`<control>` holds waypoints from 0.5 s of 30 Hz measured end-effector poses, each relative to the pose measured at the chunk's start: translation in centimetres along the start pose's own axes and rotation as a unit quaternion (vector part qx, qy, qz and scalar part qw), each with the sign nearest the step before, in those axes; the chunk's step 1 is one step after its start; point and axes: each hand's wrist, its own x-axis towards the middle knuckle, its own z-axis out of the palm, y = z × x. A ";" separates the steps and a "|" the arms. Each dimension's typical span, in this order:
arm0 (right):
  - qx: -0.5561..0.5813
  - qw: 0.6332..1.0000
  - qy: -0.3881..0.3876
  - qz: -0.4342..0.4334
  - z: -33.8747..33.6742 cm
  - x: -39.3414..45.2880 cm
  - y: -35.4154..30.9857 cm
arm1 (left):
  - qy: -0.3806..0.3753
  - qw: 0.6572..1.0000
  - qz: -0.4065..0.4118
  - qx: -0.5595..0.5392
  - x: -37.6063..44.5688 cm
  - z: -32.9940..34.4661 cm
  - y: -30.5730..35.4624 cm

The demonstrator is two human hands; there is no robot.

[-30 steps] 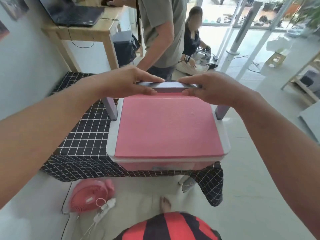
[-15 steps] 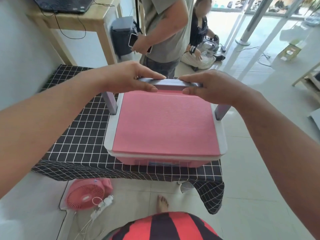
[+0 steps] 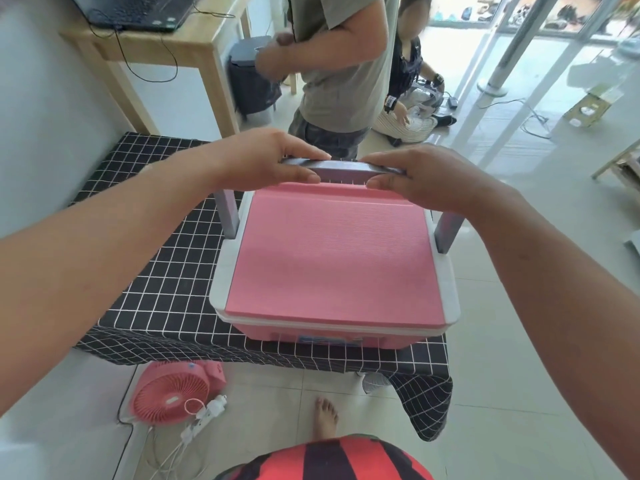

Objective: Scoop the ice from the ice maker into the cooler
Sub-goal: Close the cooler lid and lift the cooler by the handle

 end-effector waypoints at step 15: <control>-0.025 0.990 0.000 0.139 6.7 6.2 2.5 | 0.044 0.990 -0.119 0.064 6.5 6.4 -3.1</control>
